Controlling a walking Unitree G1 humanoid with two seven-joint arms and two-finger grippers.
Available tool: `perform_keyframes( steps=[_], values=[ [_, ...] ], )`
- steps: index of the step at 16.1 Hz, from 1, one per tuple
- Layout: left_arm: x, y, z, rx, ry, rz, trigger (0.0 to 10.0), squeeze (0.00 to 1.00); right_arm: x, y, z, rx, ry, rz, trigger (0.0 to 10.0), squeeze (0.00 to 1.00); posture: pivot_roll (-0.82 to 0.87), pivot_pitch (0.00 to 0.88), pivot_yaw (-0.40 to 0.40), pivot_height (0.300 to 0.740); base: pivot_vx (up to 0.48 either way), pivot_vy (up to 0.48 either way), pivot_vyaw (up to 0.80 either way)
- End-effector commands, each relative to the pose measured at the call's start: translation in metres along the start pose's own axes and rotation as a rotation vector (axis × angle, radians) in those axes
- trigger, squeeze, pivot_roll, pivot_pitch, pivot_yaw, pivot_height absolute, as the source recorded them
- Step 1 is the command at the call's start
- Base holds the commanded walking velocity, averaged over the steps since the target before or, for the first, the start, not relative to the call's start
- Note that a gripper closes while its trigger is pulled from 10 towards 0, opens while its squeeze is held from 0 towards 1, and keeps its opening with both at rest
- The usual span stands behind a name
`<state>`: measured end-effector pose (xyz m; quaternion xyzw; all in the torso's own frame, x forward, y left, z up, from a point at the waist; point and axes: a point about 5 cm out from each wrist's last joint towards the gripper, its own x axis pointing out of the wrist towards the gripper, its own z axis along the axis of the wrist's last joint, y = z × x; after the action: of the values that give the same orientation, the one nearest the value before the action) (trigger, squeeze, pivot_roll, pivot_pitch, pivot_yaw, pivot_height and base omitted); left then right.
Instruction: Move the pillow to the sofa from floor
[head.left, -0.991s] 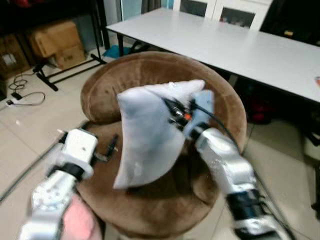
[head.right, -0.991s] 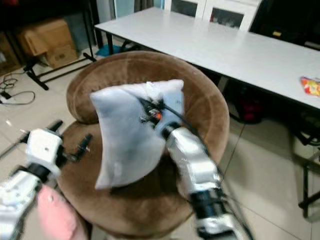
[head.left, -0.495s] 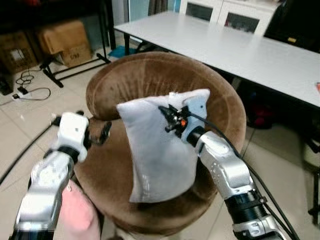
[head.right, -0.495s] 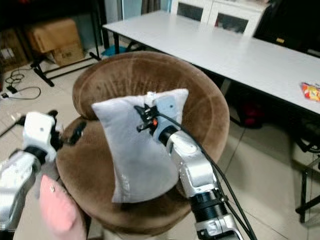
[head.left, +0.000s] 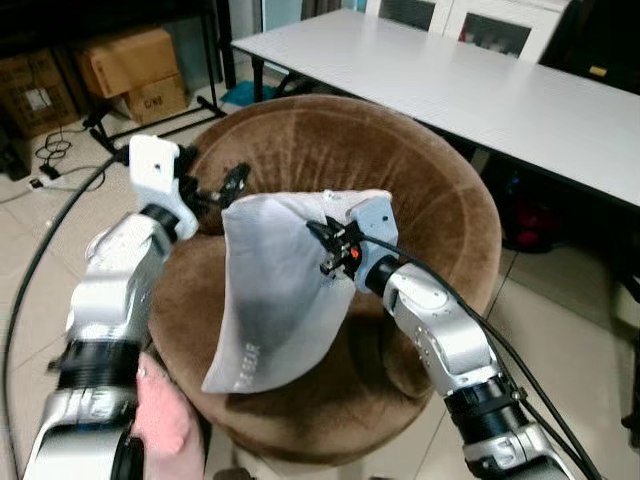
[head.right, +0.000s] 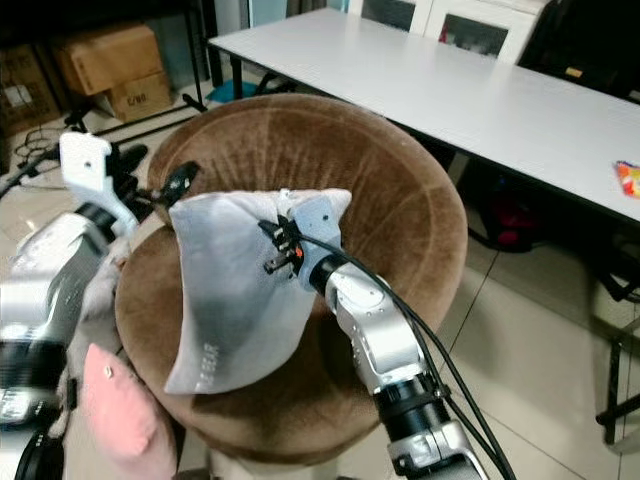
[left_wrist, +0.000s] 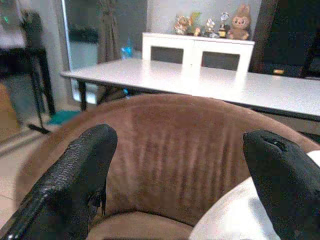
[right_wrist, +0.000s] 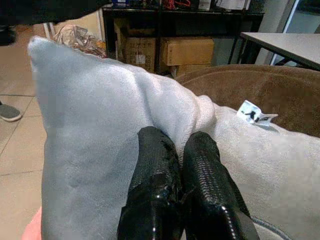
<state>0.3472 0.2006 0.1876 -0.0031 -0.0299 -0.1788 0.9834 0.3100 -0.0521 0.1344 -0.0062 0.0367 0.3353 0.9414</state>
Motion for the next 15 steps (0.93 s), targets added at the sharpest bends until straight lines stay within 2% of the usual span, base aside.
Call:
perform_keyframes(
  steps=[1, 2, 3, 4, 5, 6, 9, 10, 12, 13, 15],
  values=[
    [0.006, -0.006, 0.0, -0.06, 0.025, -0.074, 10.0, 0.7, 0.003, 0.002, 0.013, -0.055, -0.045, 0.029, 10.0, 0.0, 0.0, 0.0, -0.049, 0.74, 0.0, 0.0, 0.0],
    [0.007, -0.008, -0.002, -0.074, 0.045, -0.1, 10.0, 0.7, 0.003, 0.002, 0.013, -0.06, -0.043, 0.03, 10.0, 0.0, 0.0, 0.0, -0.049, 0.74, 0.0, 0.0, 0.0],
    [0.005, -0.016, -0.011, -0.071, 0.11, -0.204, 10.0, 0.64, 0.003, 0.002, 0.013, -0.063, -0.044, 0.03, 10.0, 0.0, 0.0, 0.0, -0.054, 0.74, 0.0, 0.0, 0.0],
    [0.003, -0.019, -0.021, -0.052, 0.183, -0.248, 10.0, 0.59, 0.003, 0.003, 0.013, -0.068, -0.045, 0.035, 10.0, 0.0, 0.0, 0.0, -0.054, 0.74, 0.0, 0.0, 0.0],
    [0.003, -0.021, -0.032, 0.001, 0.225, -0.261, 10.0, 0.5, 0.003, 0.006, 0.015, -0.079, -0.049, 0.056, 10.0, 0.0, 0.01, 0.0, -0.059, 0.74, 0.0, 0.0, 0.0],
    [0.003, -0.023, -0.04, 0.021, 0.253, -0.278, 10.0, 0.48, 0.003, 0.008, 0.015, -0.083, -0.051, 0.068, 10.0, 0.0, 0.01, 0.0, -0.059, 0.74, 0.0, 0.0, 0.0],
    [-0.001, -0.027, -0.051, 0.038, 0.317, -0.337, 10.0, 0.47, 0.004, 0.009, 0.014, -0.084, -0.043, 0.069, 10.0, 0.0, 0.0, 0.0, -0.056, 0.74, 0.0, 0.0, 0.0],
    [-0.005, -0.028, -0.058, 0.053, 0.377, -0.354, 10.0, 0.47, 0.004, 0.009, 0.014, -0.084, -0.041, 0.066, 10.0, 0.0, 0.0, 0.0, -0.053, 0.74, 0.0, 0.0, 0.0],
    [-0.008, -0.027, -0.068, 0.081, 0.421, -0.363, 10.0, 0.47, 0.004, 0.008, 0.014, -0.085, -0.042, 0.065, 10.0, 0.0, 0.0, 0.0, -0.048, 0.74, 0.0, 0.0, 0.0],
    [-0.008, -0.027, -0.069, 0.078, 0.424, -0.37, 8.8, 0.46, 0.004, 0.008, 0.014, -0.085, -0.043, 0.064, 10.0, 0.0, 0.0, 0.0, -0.047, 0.74, 0.0, 0.0, 0.0],
    [-0.008, -0.029, -0.071, 0.054, 0.432, -0.403, 0.0, 0.41, 0.004, 0.009, 0.015, -0.09, -0.044, 0.065, 10.0, 0.0, -0.01, 0.0, -0.044, 0.74, 0.0, 0.0, 0.0]
  ],
)
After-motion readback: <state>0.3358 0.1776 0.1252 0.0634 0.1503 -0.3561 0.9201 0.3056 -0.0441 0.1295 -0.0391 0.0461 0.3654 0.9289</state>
